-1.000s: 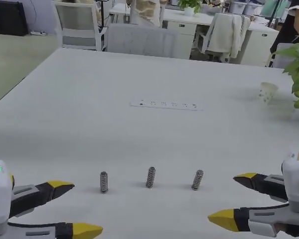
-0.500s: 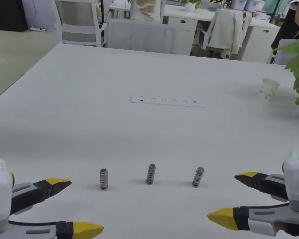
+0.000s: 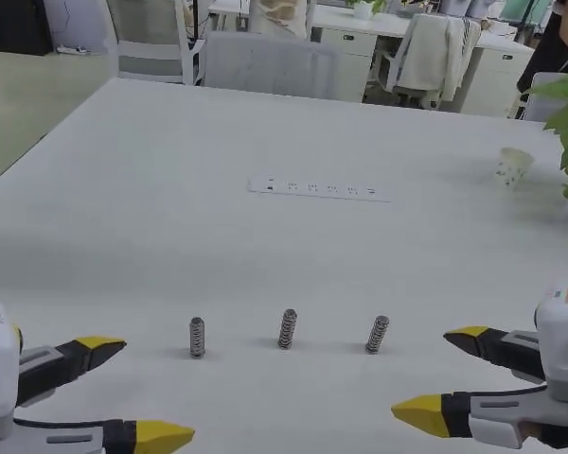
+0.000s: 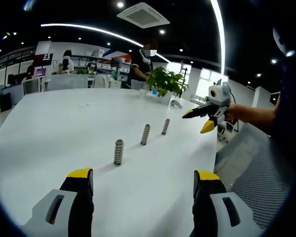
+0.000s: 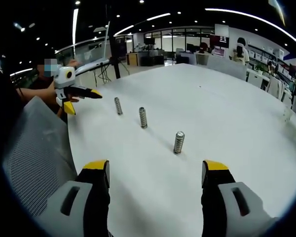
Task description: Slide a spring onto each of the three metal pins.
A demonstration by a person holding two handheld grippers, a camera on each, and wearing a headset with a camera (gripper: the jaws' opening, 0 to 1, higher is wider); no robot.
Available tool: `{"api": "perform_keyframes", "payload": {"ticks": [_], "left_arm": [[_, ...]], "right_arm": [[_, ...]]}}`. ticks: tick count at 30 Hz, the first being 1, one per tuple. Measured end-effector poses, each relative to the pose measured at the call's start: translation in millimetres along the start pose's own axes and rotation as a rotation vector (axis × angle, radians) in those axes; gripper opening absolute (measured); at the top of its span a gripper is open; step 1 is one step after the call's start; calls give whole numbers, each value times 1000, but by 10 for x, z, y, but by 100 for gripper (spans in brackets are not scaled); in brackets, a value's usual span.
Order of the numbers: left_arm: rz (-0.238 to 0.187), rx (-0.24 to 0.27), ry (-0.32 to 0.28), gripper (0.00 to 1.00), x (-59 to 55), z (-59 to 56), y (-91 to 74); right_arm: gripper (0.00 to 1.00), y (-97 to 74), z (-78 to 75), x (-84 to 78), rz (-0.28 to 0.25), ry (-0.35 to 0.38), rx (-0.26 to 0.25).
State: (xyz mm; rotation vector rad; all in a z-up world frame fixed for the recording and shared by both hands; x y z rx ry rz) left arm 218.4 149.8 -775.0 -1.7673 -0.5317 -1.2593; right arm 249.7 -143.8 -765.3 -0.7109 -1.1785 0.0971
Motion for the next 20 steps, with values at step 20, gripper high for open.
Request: {"api": "perform_keyframes", "payload": {"ticks": [20], "left_arm": [[5, -4, 0, 81, 3, 2, 13]], "right_arm": [[76, -13, -8, -29, 3, 7, -8]]}}
Point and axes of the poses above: the centre of the closed fingertips' face, and the gripper's own axes: y roughly forward along the fingers, z roughly to its left, x roughly out of its top, the point moved 4 cm from there along -y, roughly backward along the fingers, and after that the axes turned 15 degrees about x, right-handed, at the moved point
